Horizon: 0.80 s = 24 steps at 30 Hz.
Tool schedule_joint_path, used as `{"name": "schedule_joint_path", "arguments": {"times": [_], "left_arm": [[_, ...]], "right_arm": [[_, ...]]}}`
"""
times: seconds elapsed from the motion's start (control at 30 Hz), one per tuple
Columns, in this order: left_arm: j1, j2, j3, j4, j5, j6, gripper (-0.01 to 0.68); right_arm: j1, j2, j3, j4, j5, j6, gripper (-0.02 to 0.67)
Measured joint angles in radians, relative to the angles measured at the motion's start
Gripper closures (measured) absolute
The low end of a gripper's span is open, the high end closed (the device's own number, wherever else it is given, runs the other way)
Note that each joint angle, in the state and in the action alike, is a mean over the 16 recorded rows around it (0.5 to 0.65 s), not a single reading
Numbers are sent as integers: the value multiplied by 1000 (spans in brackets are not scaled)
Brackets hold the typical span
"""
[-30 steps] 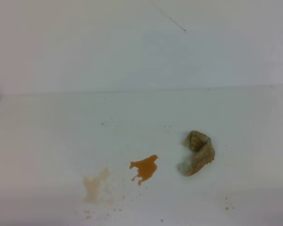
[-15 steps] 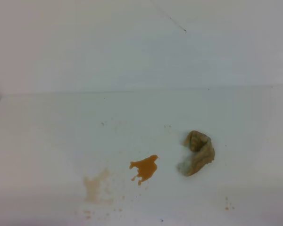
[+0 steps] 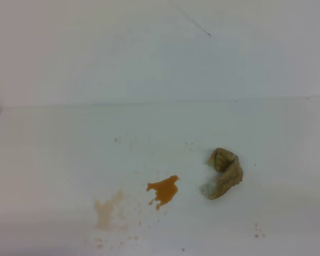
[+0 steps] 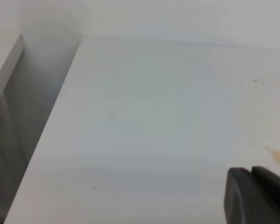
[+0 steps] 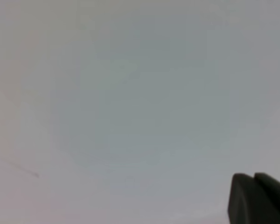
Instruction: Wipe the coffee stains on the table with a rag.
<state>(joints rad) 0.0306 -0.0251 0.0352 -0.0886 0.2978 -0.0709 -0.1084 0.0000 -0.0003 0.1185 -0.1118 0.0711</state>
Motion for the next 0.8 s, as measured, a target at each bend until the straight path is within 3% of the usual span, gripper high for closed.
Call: {"name": "schedule_joint_path", "arguments": {"times": [0.27,0.63,0.8], "left_arm": [[0,-2,2,0,-1,0,672],[0,0,0,0,0,0,672],[0,0,0,0,0,0,672]], "right_arm": [[0,9,-76,-42,-25,-14,652],[0,265,-407,-142,338,-66,652],[10,452,-539,-124,400,-113,652]]}}
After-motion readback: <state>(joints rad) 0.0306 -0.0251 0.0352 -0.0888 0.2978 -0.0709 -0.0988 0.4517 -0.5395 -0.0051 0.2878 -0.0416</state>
